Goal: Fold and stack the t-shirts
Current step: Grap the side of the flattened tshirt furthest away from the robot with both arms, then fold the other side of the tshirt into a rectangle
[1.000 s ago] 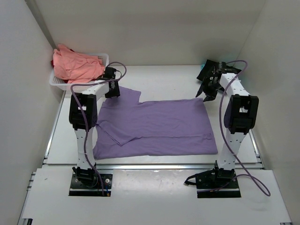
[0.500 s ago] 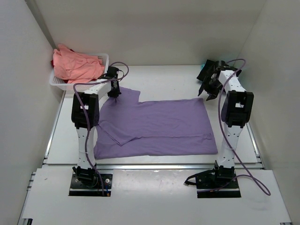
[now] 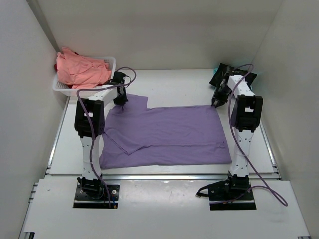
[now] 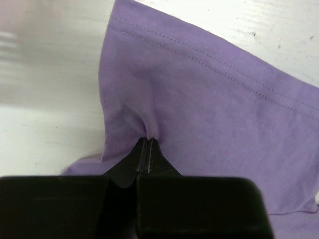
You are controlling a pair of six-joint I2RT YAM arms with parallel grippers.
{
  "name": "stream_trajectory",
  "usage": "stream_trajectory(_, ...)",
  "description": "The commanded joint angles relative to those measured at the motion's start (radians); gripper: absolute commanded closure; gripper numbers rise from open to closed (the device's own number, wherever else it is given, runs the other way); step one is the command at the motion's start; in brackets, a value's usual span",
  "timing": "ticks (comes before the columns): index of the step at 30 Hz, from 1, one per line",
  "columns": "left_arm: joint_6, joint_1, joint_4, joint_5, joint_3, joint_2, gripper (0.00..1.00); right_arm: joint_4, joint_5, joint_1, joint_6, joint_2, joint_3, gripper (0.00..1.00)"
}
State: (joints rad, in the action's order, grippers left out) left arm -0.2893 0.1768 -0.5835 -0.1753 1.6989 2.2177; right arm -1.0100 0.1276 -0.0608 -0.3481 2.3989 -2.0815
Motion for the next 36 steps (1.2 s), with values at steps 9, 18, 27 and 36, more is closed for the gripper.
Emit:
stream_trajectory(9, -0.007, -0.036, -0.047, 0.056, -0.035, -0.171, 1.00, -0.025, -0.075, 0.019, 0.040, -0.050, -0.026, 1.00)
stream_trajectory(18, 0.015, -0.065, -0.013, 0.089, -0.281, -0.421, 1.00, 0.002, -0.126, -0.024, 0.060, -0.210, 0.128, 1.00)
stream_trajectory(27, 0.007, -0.054, 0.014, 0.100, -0.568, -0.648, 1.00, 0.160, -0.112, -0.027, 0.066, -0.521, 0.555, 1.00)
stream_trajectory(36, 0.007, -0.039, 0.022, 0.073, -0.778, -0.842, 1.00, 0.260, -0.095, -0.027, 0.074, -0.792, 0.952, 1.00)
